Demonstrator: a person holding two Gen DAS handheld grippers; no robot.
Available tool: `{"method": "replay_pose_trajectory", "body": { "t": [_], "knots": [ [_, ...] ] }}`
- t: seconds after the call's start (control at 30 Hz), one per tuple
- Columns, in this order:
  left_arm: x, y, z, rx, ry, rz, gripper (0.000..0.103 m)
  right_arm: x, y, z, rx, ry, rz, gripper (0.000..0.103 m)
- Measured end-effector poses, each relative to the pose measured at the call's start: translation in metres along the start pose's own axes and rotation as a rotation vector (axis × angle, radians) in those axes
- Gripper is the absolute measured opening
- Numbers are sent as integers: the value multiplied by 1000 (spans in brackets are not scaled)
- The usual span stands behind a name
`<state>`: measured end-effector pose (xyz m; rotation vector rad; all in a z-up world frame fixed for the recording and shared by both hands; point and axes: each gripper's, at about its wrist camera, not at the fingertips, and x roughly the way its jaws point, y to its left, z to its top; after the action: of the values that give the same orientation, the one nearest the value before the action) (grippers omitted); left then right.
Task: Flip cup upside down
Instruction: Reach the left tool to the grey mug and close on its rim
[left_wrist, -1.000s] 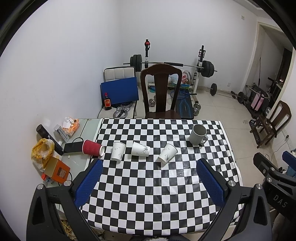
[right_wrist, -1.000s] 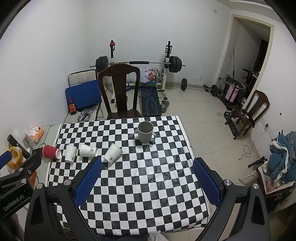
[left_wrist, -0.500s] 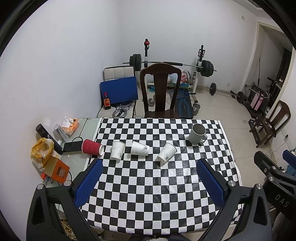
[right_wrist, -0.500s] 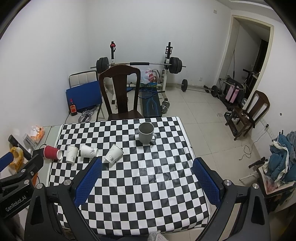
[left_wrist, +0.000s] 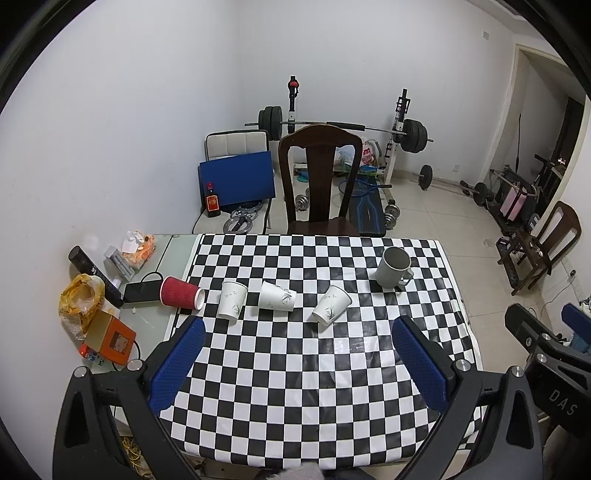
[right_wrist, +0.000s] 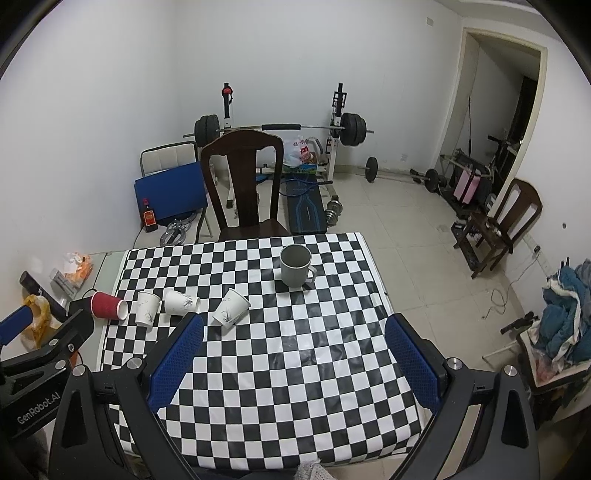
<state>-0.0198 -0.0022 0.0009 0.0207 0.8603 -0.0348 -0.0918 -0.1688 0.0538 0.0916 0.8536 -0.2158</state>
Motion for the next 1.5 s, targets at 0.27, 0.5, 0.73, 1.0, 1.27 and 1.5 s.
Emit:
{"method": "replay_pose_trajectory", "body": {
  "t": [0.27, 0.5, 0.73, 1.0, 1.27, 1.5],
  "knots": [
    [74, -36, 8, 29, 98, 55, 103, 91, -15, 10, 44, 187, -78, 100],
    [181, -80, 6, 102, 228, 60, 103, 221, -61, -19, 73, 376, -115, 100],
    [286, -116, 6, 144, 317, 39, 103, 336, -92, -44, 72, 502, -130, 100],
    [380, -161, 10, 178, 311, -32, 103, 433, -119, -59, 76, 585, -135, 100],
    [428, -209, 14, 311, 149, -84, 103, 491, -145, -71, 88, 577, -94, 100],
    [450, -235, 14, 393, 83, -131, 103, 522, -167, -77, 99, 552, -84, 100]
  ]
}}
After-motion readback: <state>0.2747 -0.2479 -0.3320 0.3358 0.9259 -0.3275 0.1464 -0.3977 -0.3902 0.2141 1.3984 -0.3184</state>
